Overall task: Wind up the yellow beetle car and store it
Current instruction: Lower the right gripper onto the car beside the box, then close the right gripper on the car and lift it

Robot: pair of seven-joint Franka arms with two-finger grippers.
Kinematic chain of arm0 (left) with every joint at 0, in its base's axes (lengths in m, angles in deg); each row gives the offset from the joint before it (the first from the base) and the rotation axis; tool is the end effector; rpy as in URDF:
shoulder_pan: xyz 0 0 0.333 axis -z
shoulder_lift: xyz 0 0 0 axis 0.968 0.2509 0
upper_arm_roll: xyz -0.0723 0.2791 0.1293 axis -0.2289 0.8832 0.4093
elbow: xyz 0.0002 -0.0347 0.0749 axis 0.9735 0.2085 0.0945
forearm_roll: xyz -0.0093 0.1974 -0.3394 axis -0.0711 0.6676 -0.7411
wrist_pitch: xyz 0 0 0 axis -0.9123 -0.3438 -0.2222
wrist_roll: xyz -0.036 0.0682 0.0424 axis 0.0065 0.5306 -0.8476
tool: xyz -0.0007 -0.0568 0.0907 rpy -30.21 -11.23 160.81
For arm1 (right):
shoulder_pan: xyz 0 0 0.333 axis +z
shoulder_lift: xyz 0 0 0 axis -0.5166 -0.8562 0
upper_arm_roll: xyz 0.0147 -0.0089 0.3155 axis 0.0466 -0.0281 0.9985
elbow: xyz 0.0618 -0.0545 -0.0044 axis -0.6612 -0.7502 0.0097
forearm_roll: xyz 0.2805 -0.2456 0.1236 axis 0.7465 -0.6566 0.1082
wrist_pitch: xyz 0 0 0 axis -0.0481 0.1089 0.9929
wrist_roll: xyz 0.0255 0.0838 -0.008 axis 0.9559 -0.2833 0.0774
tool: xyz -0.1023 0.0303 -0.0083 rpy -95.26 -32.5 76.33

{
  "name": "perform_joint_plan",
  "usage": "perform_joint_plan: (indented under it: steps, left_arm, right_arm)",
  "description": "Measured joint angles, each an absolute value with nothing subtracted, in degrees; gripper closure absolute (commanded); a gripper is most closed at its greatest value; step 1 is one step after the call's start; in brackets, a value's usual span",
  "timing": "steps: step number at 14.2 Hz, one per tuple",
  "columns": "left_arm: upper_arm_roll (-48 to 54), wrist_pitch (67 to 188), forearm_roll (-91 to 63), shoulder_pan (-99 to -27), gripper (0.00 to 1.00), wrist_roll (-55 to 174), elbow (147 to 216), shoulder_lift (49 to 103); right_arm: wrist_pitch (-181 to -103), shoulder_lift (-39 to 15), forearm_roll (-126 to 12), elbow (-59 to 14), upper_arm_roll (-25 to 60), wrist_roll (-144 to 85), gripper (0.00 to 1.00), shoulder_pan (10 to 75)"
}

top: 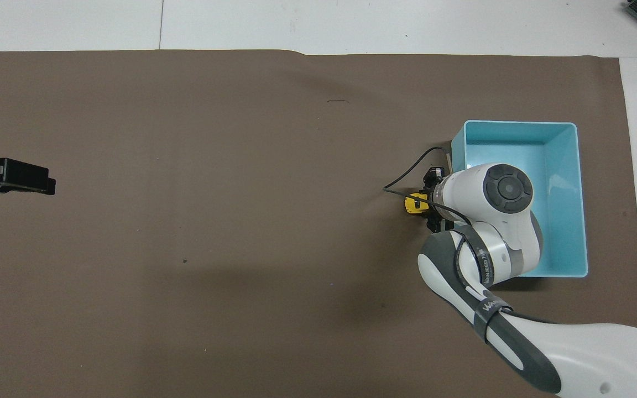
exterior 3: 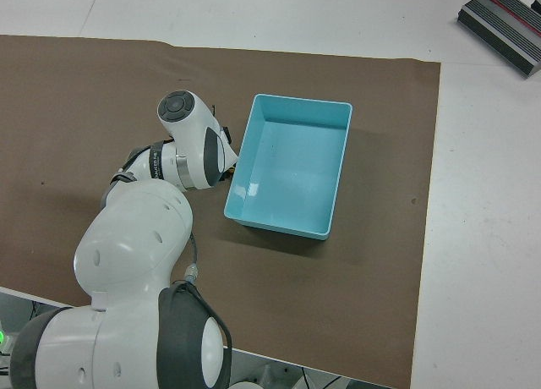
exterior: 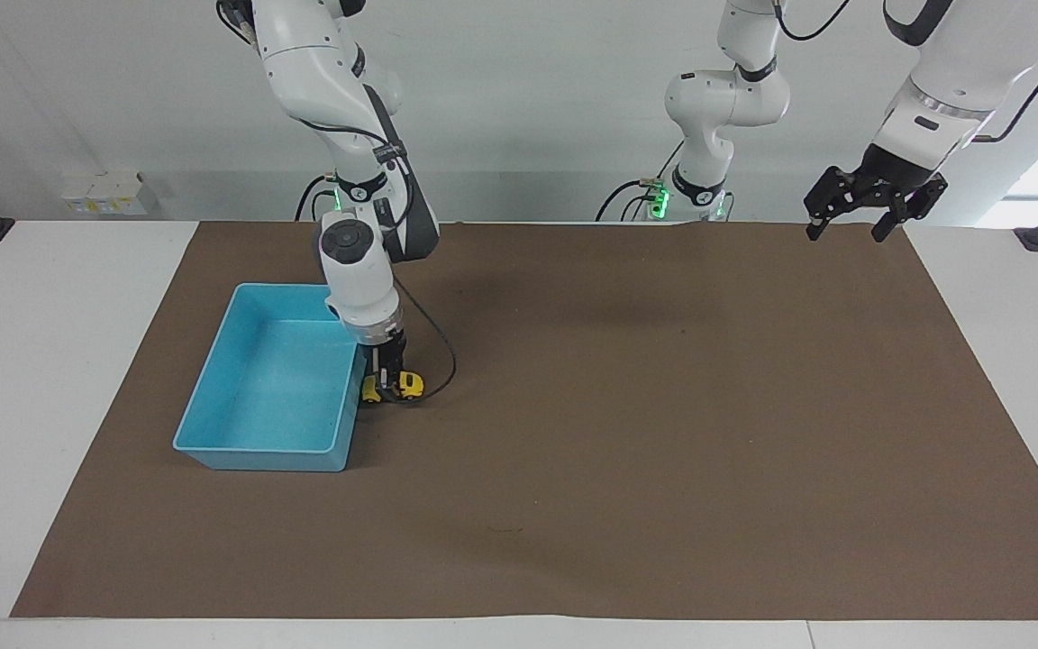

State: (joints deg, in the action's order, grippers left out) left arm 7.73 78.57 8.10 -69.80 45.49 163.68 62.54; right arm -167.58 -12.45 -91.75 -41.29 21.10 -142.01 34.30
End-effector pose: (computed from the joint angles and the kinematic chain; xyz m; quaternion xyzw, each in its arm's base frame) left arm 0.5342 -0.0415 0.6445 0.9993 -0.0190 0.0115 0.0289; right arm 0.5649 0.1392 0.2916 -0.7208 0.6914 -0.0230 0.0428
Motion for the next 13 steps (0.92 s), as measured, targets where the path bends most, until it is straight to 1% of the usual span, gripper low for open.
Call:
perform_joint_plan:
  steps: [3, 7, 11, 13]
  left_arm:
    - [8.0, 78.6, 8.1, -69.9, 0.0, 45.5, 163.7, 62.5]
    - [8.2, 78.6, 8.1, -70.0, 0.0, 45.5, 163.7, 62.5]
    - [8.2, 78.6, 8.1, -70.0, 0.0, 45.5, 163.7, 62.5]
    - [8.2, 78.6, 8.1, -70.0, 0.0, 45.5, 163.7, 62.5]
  right_arm:
    - [-166.9, -12.2, -91.8, -40.3, 21.1, -142.0, 1.0, 34.3]
    - [-161.9, -11.1, -91.8, -37.1, 21.2, -142.0, 1.0, 34.5]
    - [-159.6, -9.7, -91.8, -35.5, 21.7, -142.0, 1.0, 34.6]
    - [-157.1, -9.1, -91.8, -34.0, 21.8, -142.0, 1.0, 34.6]
